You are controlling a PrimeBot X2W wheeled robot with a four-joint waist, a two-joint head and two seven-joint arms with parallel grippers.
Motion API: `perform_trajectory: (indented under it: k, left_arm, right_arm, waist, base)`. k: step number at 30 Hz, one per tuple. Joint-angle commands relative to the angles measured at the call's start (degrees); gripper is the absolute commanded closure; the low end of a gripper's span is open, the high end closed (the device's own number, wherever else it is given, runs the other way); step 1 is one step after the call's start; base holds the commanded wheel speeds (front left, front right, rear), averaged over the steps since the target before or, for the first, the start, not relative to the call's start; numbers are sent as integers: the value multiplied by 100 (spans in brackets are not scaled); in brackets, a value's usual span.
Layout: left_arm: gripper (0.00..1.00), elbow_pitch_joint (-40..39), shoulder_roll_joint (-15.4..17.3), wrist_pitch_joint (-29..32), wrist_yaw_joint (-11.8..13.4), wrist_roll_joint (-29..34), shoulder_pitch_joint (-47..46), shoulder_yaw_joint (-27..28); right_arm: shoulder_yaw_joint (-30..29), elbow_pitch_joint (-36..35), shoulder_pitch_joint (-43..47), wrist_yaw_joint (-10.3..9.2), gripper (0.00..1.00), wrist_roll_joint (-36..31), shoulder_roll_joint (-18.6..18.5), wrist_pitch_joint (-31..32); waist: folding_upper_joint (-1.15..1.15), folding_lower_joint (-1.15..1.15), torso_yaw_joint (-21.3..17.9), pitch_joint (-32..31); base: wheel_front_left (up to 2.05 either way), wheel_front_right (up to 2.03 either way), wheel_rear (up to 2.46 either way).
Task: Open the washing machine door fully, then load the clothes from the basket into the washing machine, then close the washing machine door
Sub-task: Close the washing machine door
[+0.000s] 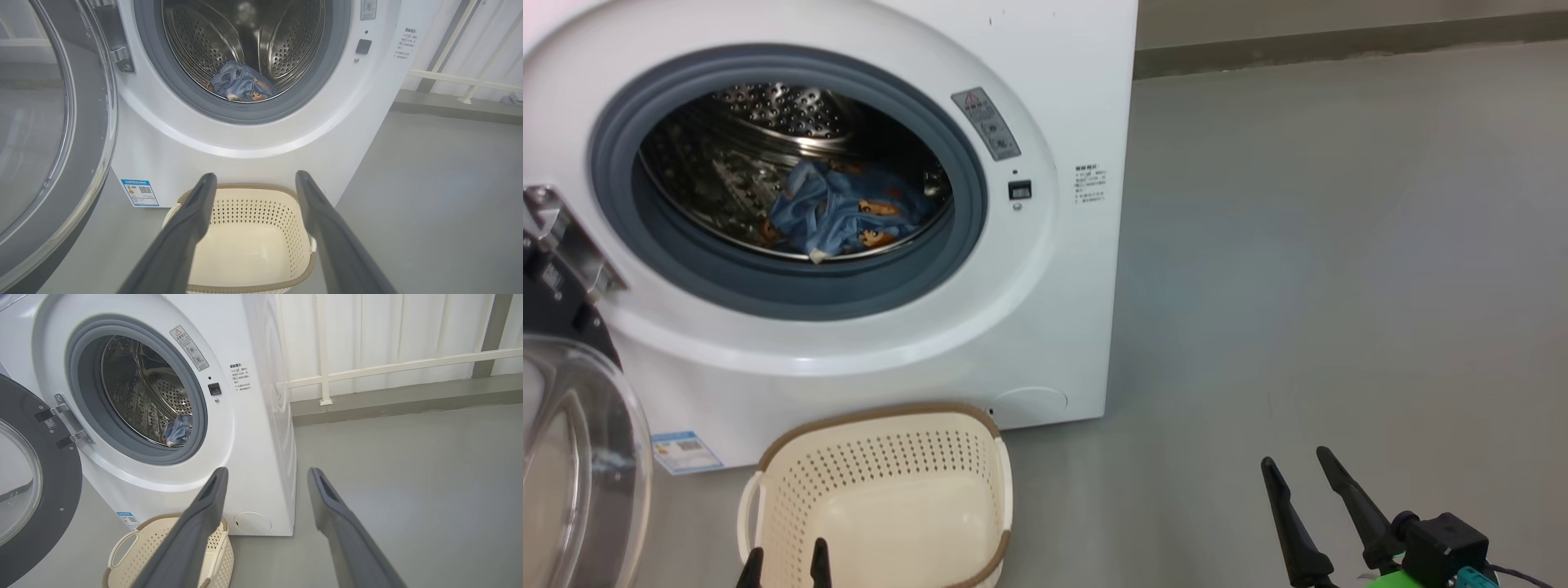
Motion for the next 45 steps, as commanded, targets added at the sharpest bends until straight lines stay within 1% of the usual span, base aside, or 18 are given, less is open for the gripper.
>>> perform_trajectory:
  k: [1, 9, 19, 21, 25, 31, 39, 40, 45]
  left_arm:
    - [0, -134, 50, -37, 10, 41, -111, 158]
    - [0, -153, 50, -37, 28, 71, -102, 146]
    - [0, -138, 50, -37, 37, 62, -100, 142]
    - [0, -127, 50, -37, 26, 74, -109, 138]
    - [0, -111, 50, -37, 10, 122, -135, 172]
    - [0, -120, 50, -37, 36, 144, -90, 183]
    - [0, -131, 50, -37, 90, 161, 71, 176]
    - [0, -131, 50, -37, 90, 161, 71, 176]
    - [0, -119, 50, -37, 113, 178, 162, 183]
  right_arm:
    - [126, -119, -82, 9, 0, 9, -53, -27]
    - [144, -118, -78, 9, 0, 11, -74, -27]
    - [127, -126, -59, 9, 0, 5, -61, -27]
    - [112, -128, -55, 9, 0, 2, -57, -27]
    - [69, -130, -53, 9, 0, -9, -63, -27]
    - [142, -115, -108, 9, 0, 8, -68, -27]
    - [300, -49, -144, 9, 0, 59, -75, -27]
    - [300, -49, -144, 9, 0, 59, -75, -27]
    - [372, -20, -132, 9, 0, 87, -42, -27]
  waist:
    - [0, -1, -1, 4]
    - [0, -1, -1, 28]
    - [0, -1, 15, 32]
    - [0, -1, 44, 33]
    - [0, -1, 223, 39]
    - [0, -1, 740, -4]
    - [0, -1, 1780, -125]
    - [0, -1, 1780, -125]
    - [0, -1, 2469, -228]
  base:
    - [-188, 186, 2]
    - [-129, 129, 1]
    - [-18, 18, 0]
    - [0, 0, 0]
    - [0, 0, 0]
    - [0, 0, 0]
    - [0, 0, 0]
    - [0, 0, 0]
    - [0, 0, 0]
